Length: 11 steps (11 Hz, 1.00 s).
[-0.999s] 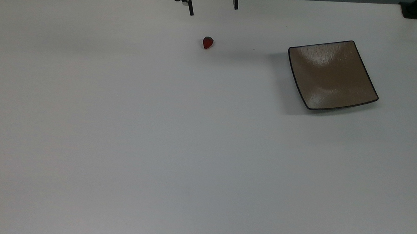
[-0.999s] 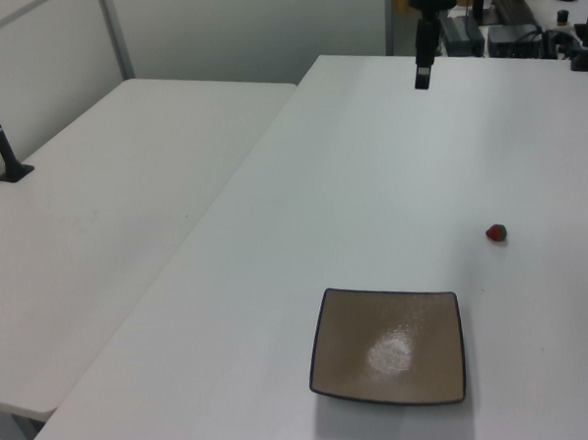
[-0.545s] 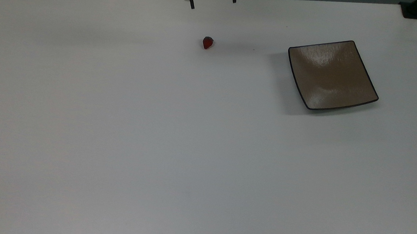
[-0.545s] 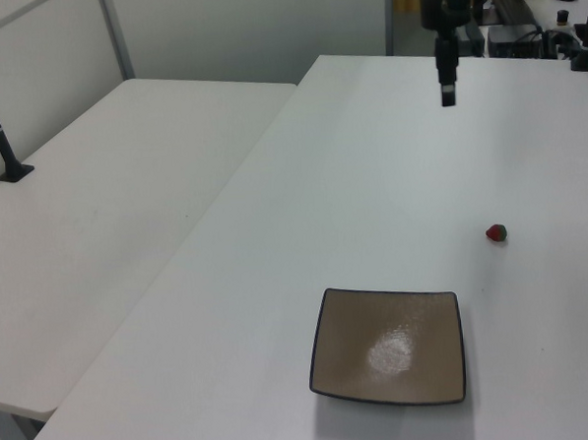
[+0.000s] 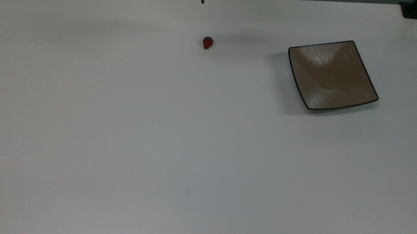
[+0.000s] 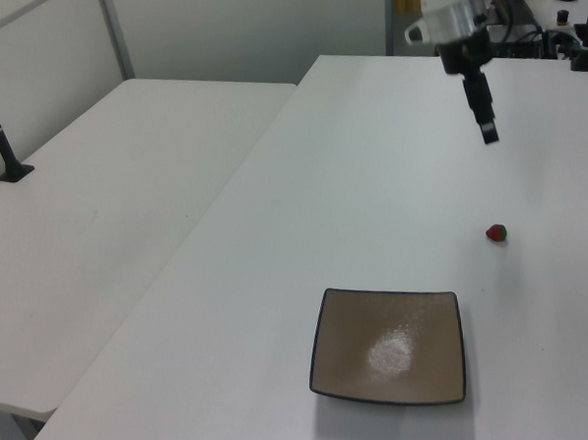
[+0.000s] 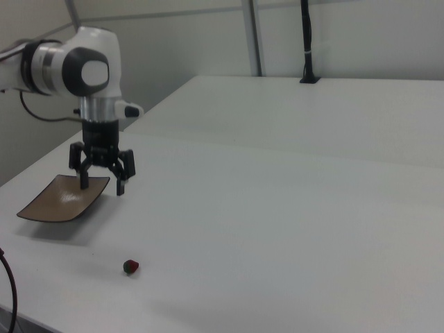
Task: Strawberries on a ceramic plate
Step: 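Lower the open gripper down over the red strawberry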
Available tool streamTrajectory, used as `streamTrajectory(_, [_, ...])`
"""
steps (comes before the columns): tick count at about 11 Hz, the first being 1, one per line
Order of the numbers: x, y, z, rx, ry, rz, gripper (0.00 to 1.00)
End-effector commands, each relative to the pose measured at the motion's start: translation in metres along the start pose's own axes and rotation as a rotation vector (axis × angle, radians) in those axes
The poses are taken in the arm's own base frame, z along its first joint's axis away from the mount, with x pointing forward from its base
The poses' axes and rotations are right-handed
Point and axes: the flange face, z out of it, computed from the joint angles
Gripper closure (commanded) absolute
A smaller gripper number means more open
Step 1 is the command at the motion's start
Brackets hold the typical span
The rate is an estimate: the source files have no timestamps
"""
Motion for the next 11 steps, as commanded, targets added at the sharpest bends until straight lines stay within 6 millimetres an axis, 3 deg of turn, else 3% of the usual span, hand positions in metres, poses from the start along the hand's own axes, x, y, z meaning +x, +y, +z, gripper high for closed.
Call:
streamTrajectory(1, [-0.008, -0.016, 0.056, -0.098, -0.125, -0.053, 0.00])
streamTrajectory(4, [-0.005, 0.007, 0.090, -0.083, -0.166, -0.019, 0.00])
streamTrajectory(9, [0.017, 0.003, 0.138, -0.097, -0.046, 0.005, 0.00])
streamTrajectory(11, [0.017, 0.004, 0.147, -0.099, -0.032, 0.041, 0.00])
